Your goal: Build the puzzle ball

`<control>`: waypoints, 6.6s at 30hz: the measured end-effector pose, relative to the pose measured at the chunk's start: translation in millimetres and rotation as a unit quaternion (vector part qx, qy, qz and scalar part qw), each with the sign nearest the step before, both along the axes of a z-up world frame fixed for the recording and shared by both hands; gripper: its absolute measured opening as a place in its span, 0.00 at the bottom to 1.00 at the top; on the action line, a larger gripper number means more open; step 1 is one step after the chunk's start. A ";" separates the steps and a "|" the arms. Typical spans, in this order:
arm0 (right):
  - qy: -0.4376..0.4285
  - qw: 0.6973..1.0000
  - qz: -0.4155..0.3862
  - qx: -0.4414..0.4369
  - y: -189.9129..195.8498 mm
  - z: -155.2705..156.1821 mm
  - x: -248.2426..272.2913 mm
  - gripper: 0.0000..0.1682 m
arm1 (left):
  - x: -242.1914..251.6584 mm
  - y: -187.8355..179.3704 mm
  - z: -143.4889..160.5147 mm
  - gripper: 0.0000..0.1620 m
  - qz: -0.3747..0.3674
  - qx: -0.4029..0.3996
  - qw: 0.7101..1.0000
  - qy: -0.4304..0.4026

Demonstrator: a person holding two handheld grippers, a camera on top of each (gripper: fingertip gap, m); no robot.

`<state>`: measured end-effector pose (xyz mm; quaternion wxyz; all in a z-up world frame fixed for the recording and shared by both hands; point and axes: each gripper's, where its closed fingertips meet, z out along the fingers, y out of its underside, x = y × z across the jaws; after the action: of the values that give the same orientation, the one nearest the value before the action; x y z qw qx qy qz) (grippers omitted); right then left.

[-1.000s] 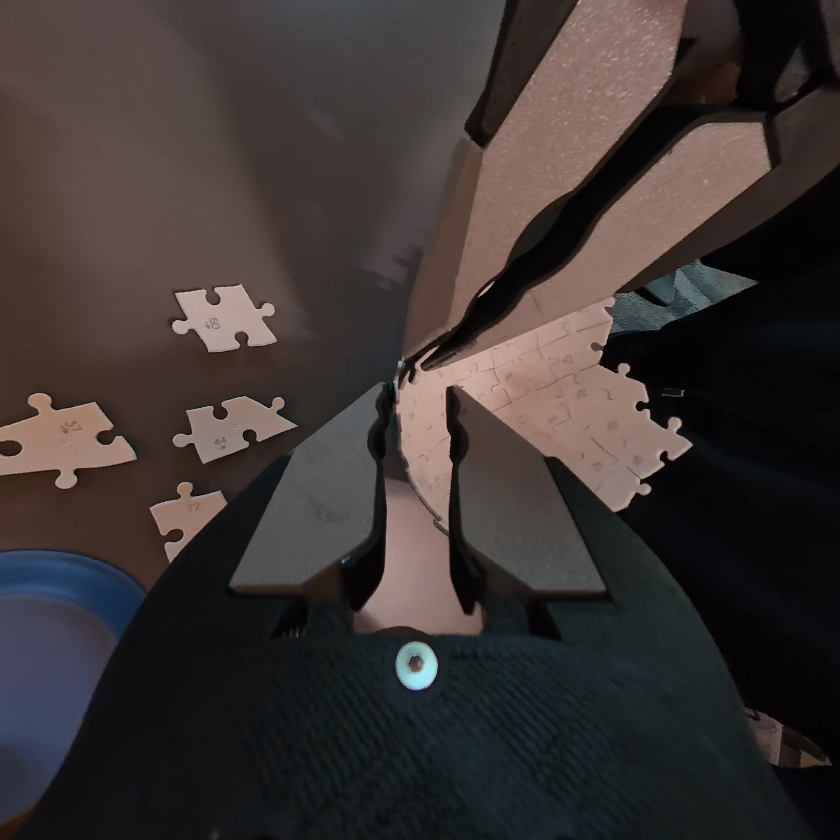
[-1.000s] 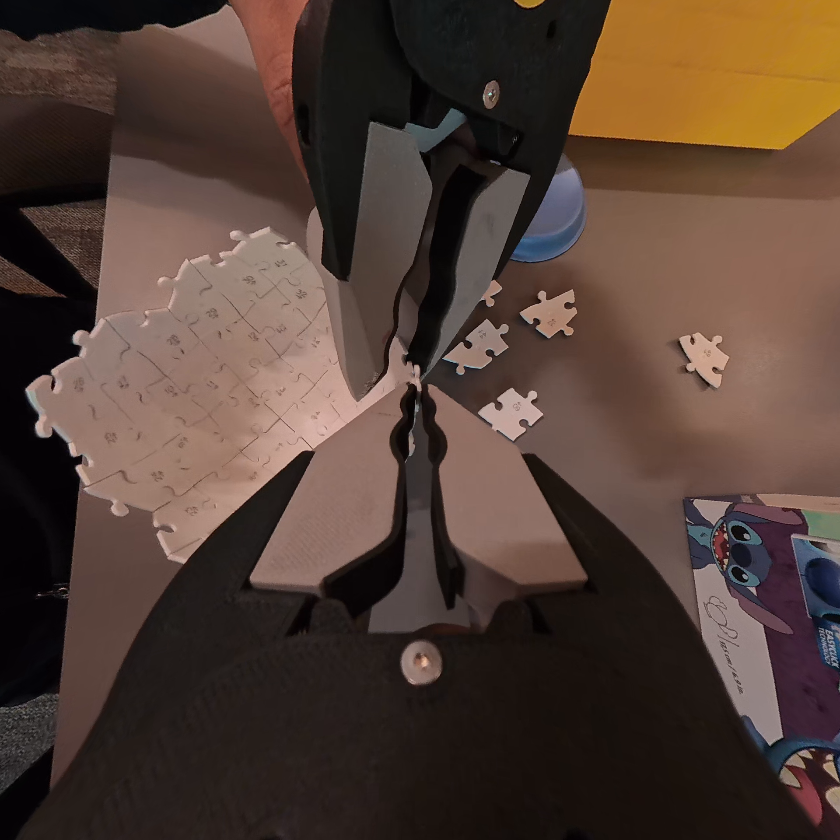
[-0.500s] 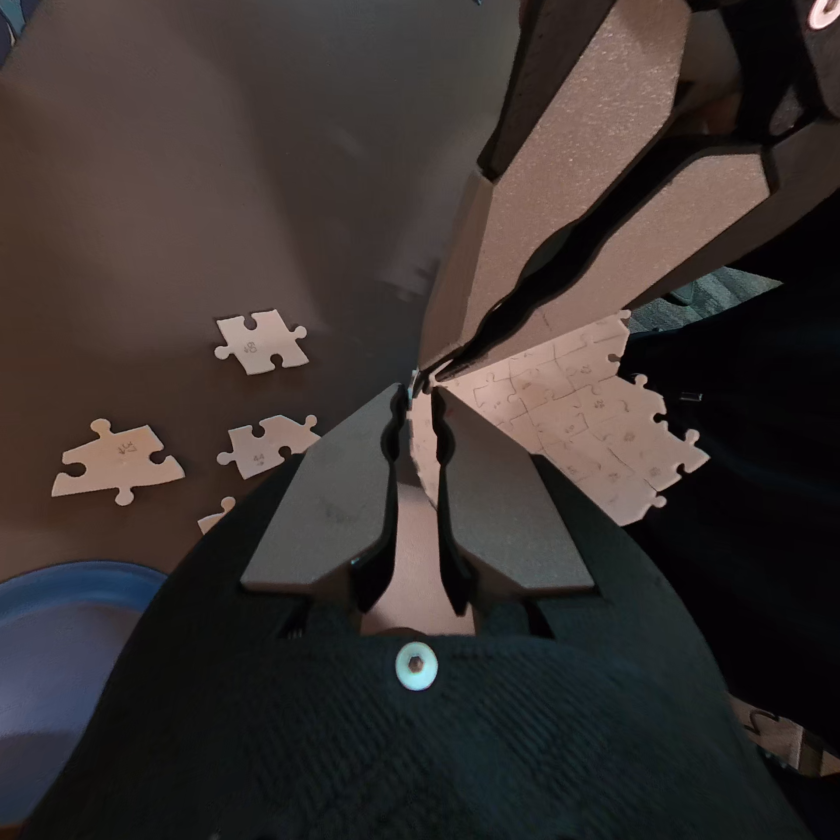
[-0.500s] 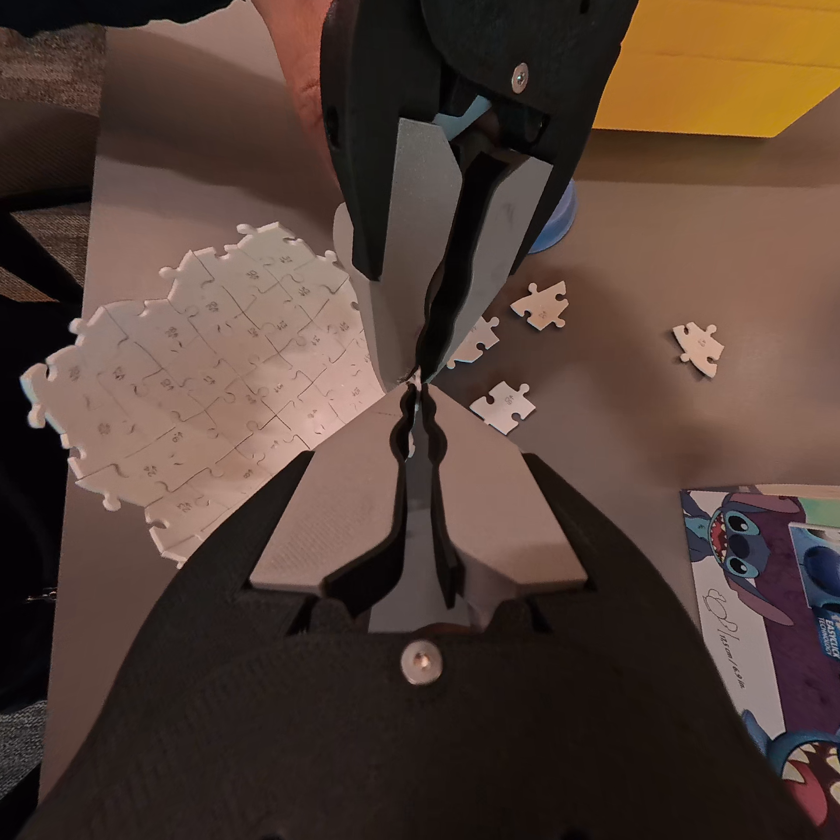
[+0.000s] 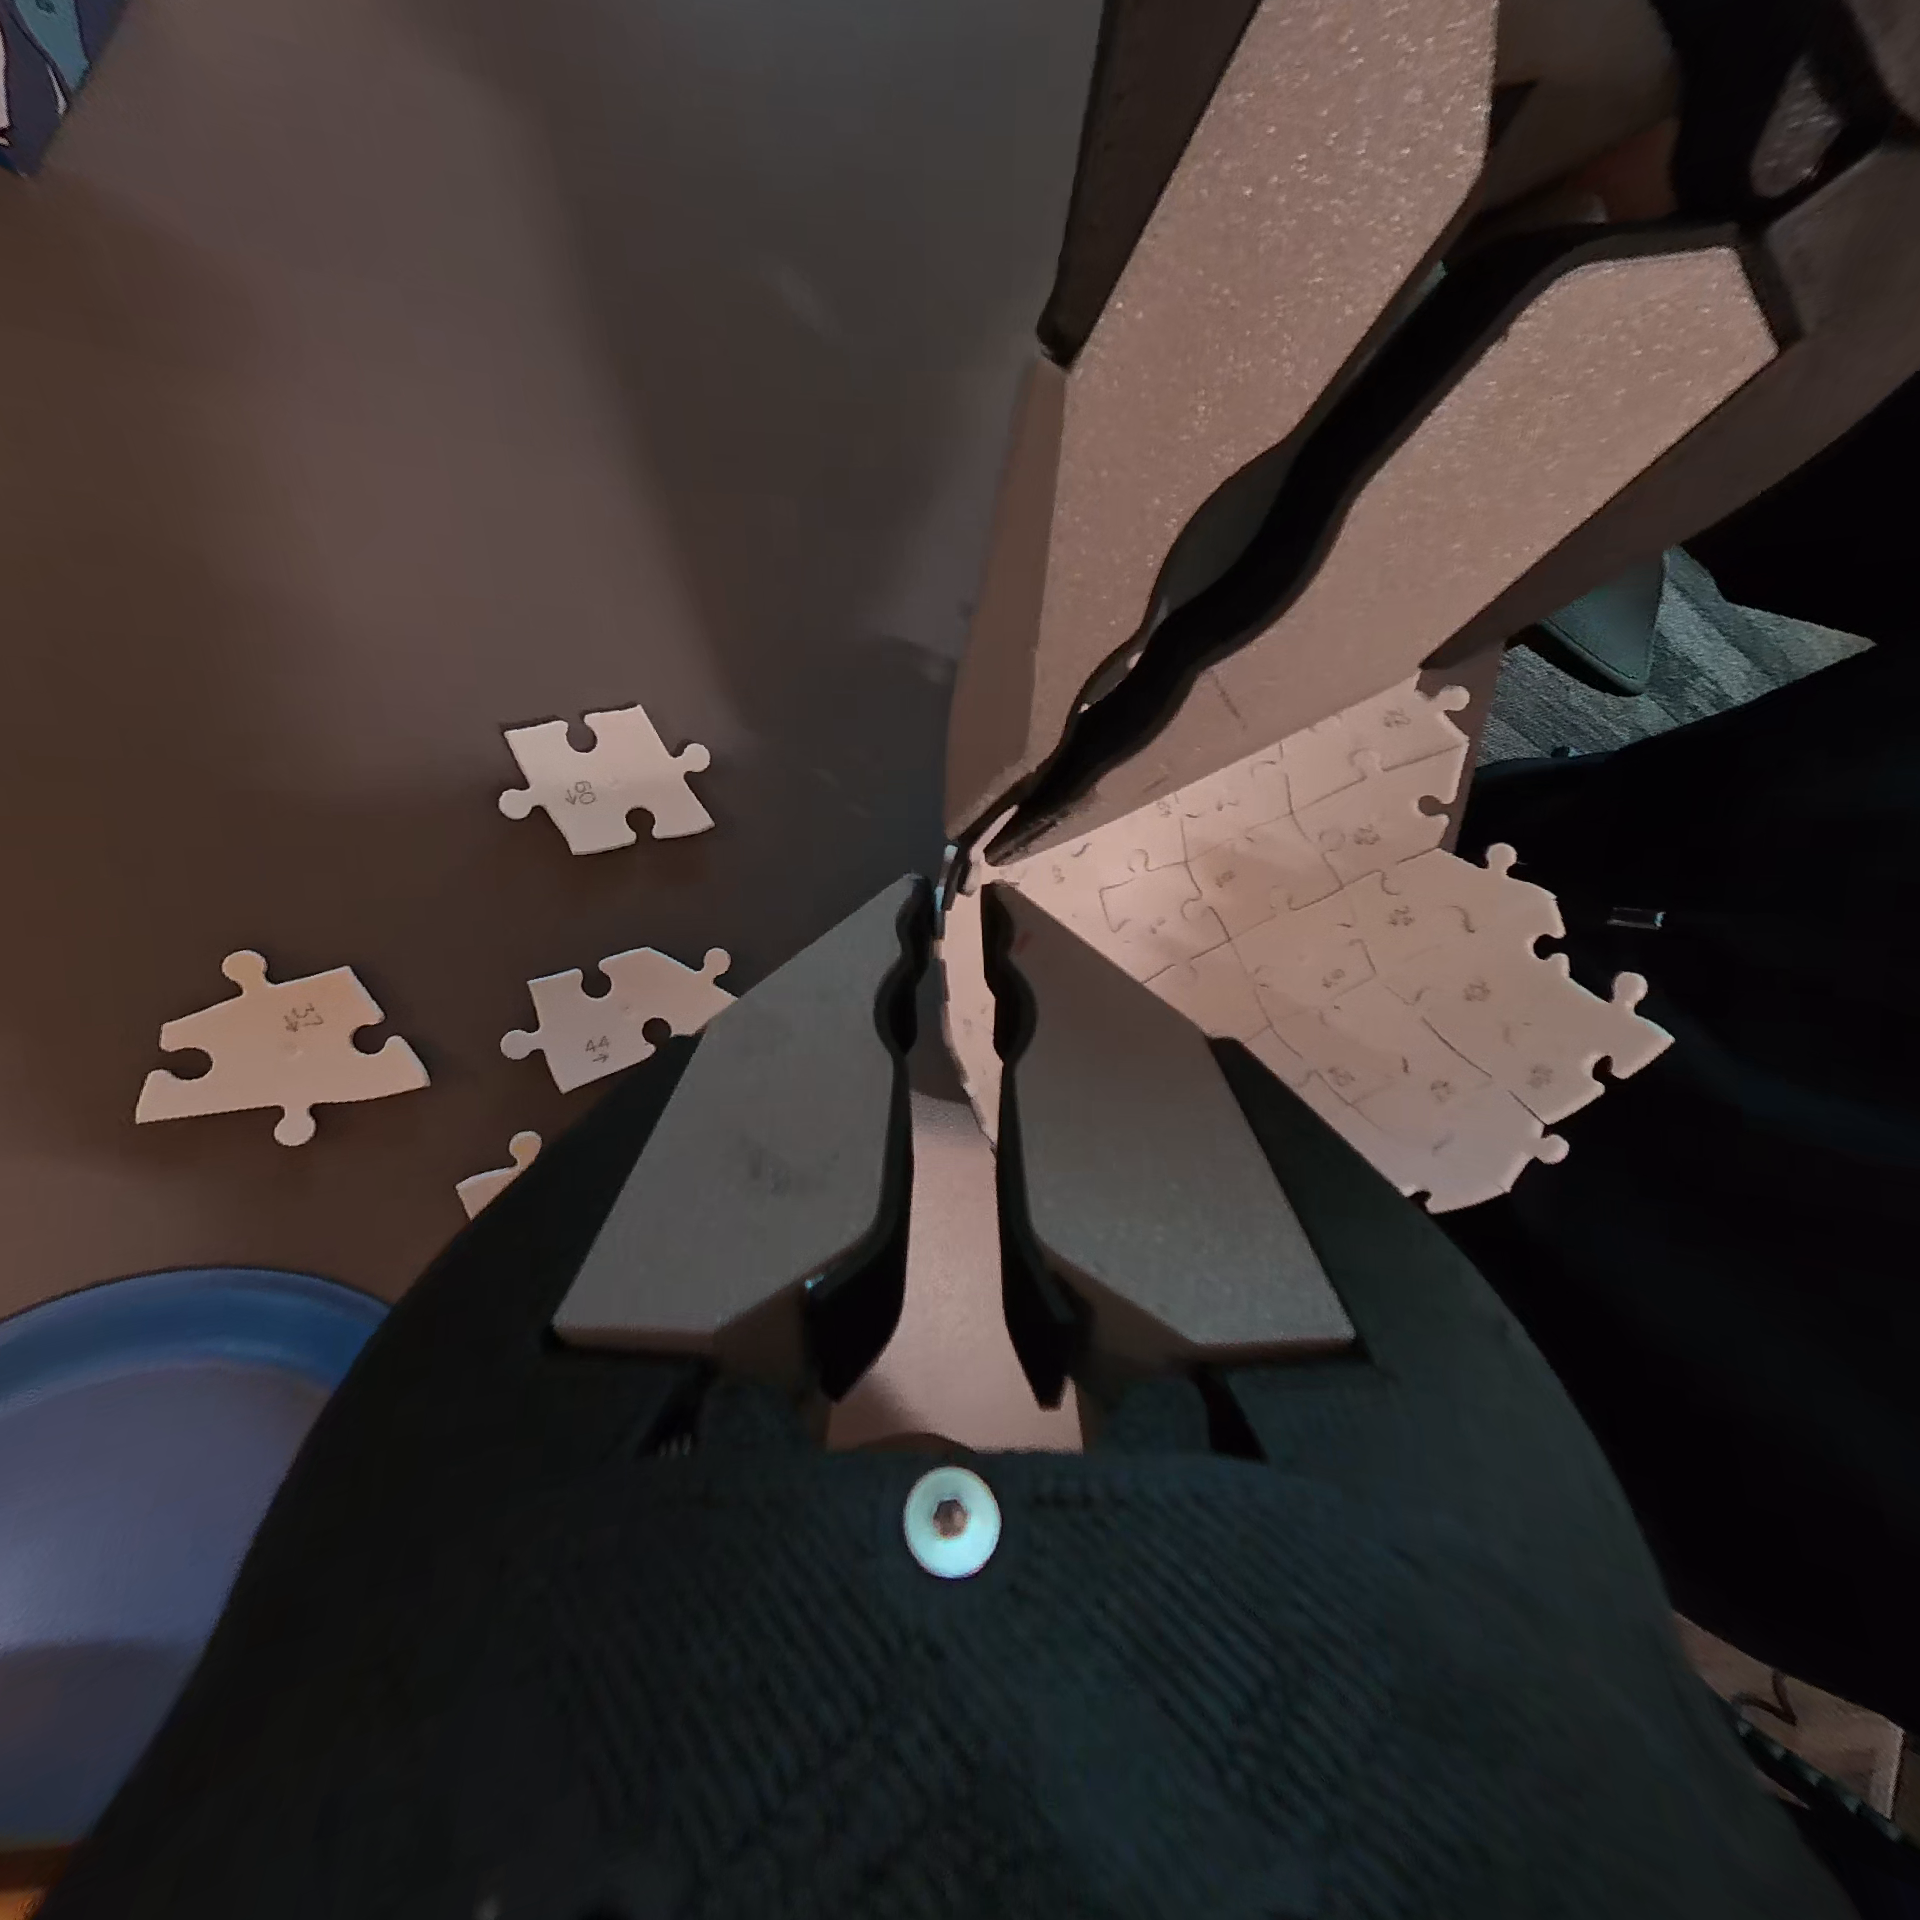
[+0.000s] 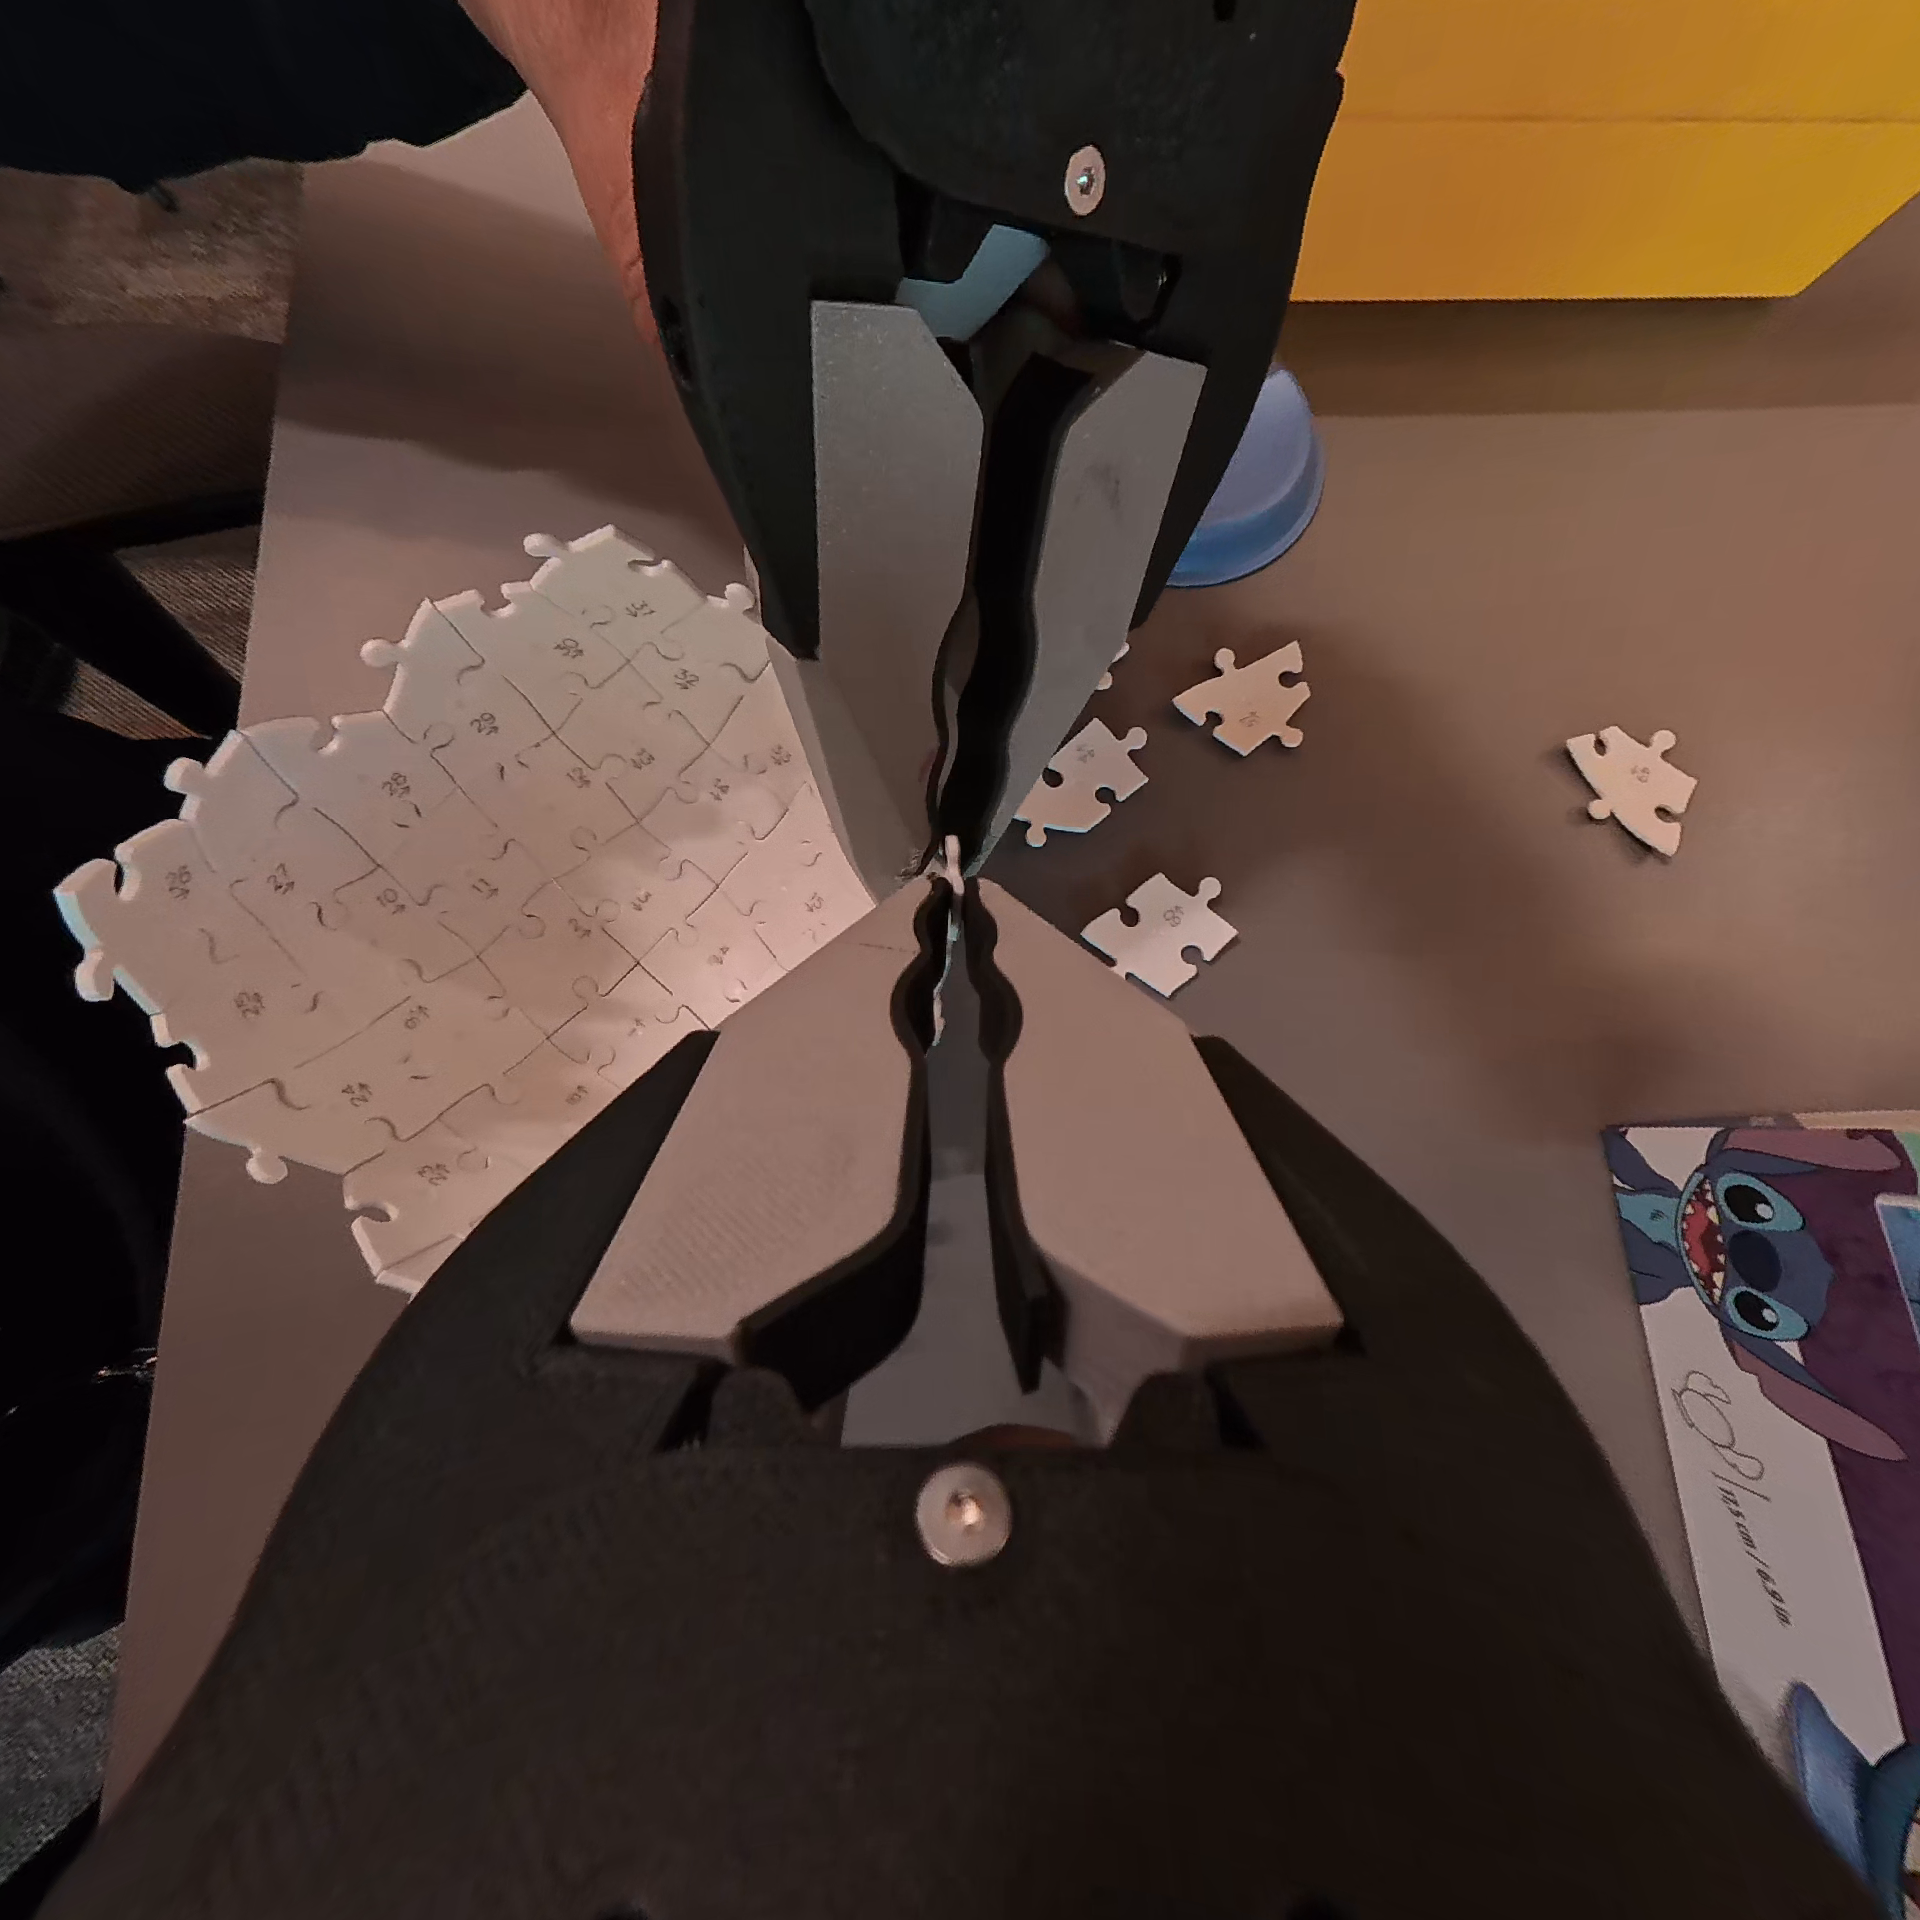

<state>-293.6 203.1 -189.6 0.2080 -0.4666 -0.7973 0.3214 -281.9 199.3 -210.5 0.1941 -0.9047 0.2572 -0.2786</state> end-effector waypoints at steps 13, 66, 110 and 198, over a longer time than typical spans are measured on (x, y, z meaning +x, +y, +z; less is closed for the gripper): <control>0.008 1.000 0.003 0.013 1.3 0.7 1.6 0.00 | 1.3 1.6 -0.3 0.01 0.017 -0.001 1.000 0.002; -0.077 0.995 0.030 -0.064 -6.5 -21.5 17.1 0.01 | 5.1 -1.6 4.3 0.00 0.033 0.024 0.997 0.062; -0.089 0.994 0.022 -0.060 -4.1 -18.7 20.3 0.00 | 8.5 -3.4 4.9 0.03 0.047 0.003 0.997 0.062; -0.101 0.992 0.036 -0.069 -6.1 -22.7 26.0 0.00 | 10.5 -4.7 9.8 0.04 0.039 -0.004 0.998 0.055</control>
<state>-267.6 197.0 -212.3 0.0821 -0.4812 -0.8064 0.3338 -271.5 194.5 -200.7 0.1863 -0.9289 0.2309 -0.2218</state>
